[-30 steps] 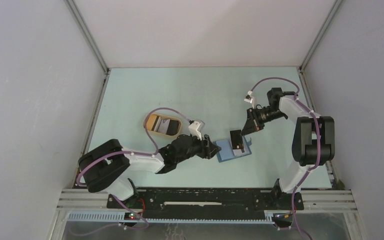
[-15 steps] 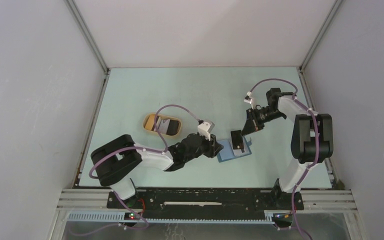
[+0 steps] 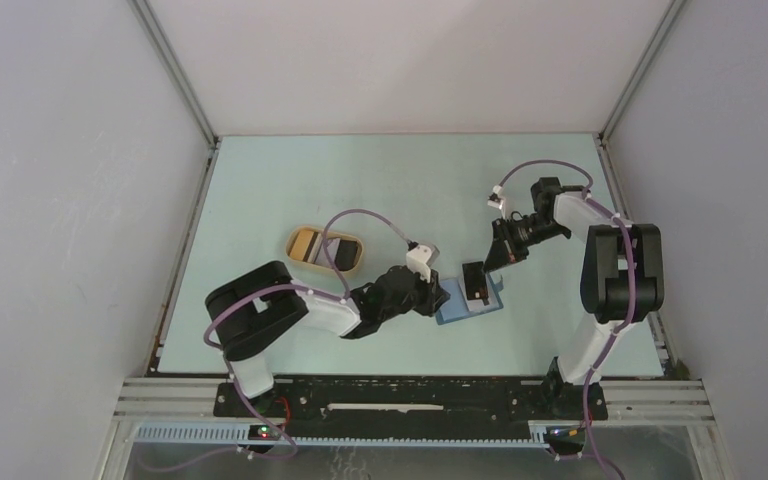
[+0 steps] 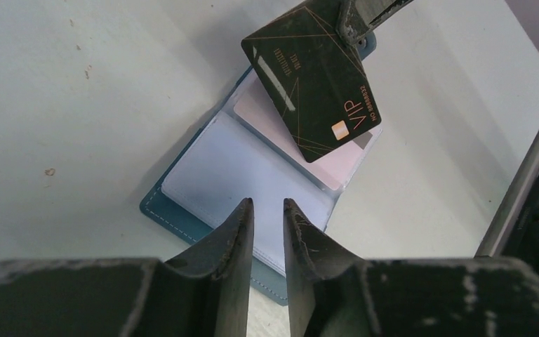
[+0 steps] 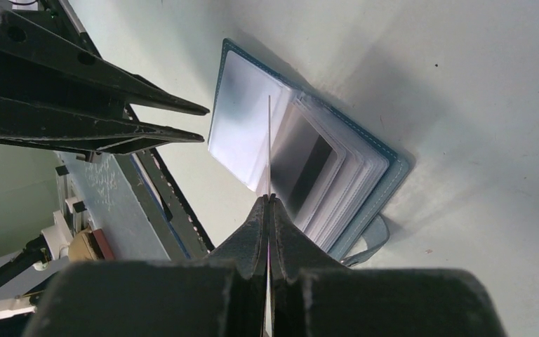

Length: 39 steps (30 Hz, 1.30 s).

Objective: Put the credit cards into the card holder
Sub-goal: Insert the credit card into the card holder.

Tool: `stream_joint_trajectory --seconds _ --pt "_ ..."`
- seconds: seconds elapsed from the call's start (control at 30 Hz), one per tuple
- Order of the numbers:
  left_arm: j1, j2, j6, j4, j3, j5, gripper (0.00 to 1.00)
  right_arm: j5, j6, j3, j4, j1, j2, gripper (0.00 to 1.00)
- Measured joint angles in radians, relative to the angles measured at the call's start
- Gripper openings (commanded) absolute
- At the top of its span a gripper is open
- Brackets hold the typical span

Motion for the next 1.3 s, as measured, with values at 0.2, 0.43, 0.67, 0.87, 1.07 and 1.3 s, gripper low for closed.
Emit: stream_joint_trajectory --seconds 0.2,0.43,0.67,0.87,1.07,1.3 --pt "0.000 0.049 -0.022 -0.011 0.019 0.017 0.19 0.002 0.001 0.000 0.000 0.000 0.013 0.00" --pt "0.000 0.064 -0.074 -0.050 0.019 0.015 0.04 0.001 0.001 0.000 -0.001 0.000 0.013 0.00" --pt "0.001 0.071 -0.130 -0.051 0.020 0.014 0.00 0.001 0.001 0.000 -0.002 0.000 0.013 0.00" --pt "0.002 0.072 -0.159 -0.051 0.020 0.013 0.00 0.005 0.016 0.000 0.004 0.010 0.026 0.00" --pt "0.004 0.073 -0.177 -0.053 0.020 0.011 0.00 0.024 0.040 -0.006 0.023 0.032 0.039 0.00" --pt "0.006 0.073 -0.179 -0.053 0.020 0.010 0.00 0.048 0.049 -0.007 0.025 0.047 0.048 0.00"
